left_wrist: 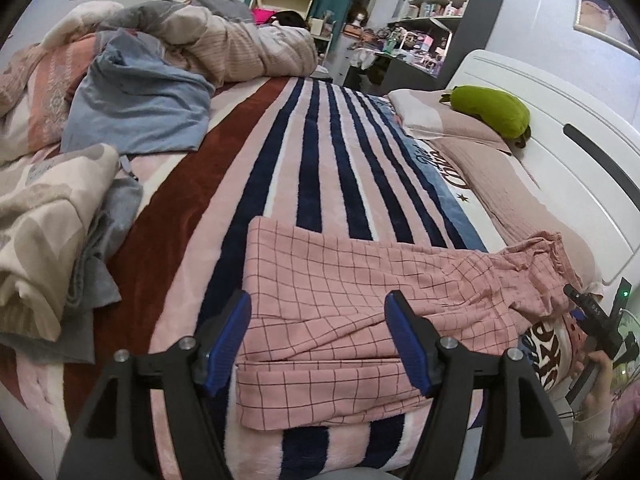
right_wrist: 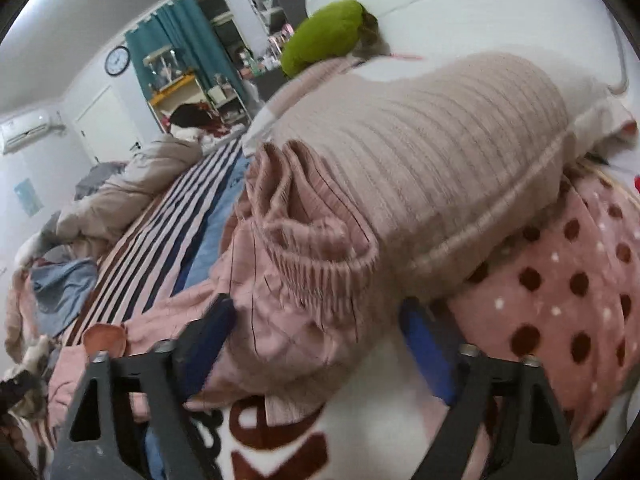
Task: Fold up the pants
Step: 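Grasp the pink pants waistband with the right gripper, then lift the waistband with the right gripper and fold it over the pants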
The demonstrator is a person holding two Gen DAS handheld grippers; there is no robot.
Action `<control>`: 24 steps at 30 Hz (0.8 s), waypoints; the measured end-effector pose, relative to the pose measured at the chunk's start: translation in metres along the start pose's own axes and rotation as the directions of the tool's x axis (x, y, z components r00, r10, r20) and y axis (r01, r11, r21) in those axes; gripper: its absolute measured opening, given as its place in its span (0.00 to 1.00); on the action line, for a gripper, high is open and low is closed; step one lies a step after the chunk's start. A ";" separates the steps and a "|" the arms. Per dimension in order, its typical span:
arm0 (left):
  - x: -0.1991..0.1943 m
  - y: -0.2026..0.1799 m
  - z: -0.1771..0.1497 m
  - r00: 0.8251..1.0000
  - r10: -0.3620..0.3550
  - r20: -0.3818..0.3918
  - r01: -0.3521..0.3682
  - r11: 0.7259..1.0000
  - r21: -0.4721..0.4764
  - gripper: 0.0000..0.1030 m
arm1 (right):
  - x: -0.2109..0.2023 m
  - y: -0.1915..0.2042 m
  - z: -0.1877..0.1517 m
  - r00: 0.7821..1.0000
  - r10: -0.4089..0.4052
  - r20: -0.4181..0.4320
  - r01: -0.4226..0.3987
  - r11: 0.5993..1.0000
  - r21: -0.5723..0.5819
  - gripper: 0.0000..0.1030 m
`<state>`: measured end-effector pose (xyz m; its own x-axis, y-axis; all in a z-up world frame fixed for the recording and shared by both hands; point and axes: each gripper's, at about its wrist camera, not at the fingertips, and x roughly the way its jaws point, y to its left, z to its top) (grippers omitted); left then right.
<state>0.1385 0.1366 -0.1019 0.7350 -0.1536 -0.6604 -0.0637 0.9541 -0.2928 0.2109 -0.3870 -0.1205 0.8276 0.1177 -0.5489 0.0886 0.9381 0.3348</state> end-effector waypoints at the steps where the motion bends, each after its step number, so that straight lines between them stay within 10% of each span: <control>1: 0.000 -0.001 0.000 1.000 0.000 0.001 0.000 1.000 -0.006 0.63 | 0.002 0.003 0.001 1.000 -0.012 0.010 0.012 1.000 -0.013 0.43; 7: 0.000 -0.005 0.002 1.000 -0.012 0.010 0.012 1.000 -0.008 0.63 | 0.001 0.006 0.008 0.997 -0.030 0.076 0.033 0.999 -0.037 0.06; 24: -0.009 -0.013 0.004 0.996 -0.077 0.039 0.076 0.997 0.028 0.63 | -0.078 0.005 0.070 0.985 -0.091 0.144 0.115 0.978 -0.174 0.03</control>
<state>0.1356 0.1264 -0.0894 0.7636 -0.2165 -0.6083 0.0115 0.9465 -0.3224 0.1855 -0.4145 -0.0218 0.8872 -0.0159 -0.4612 0.0855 0.9878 0.1303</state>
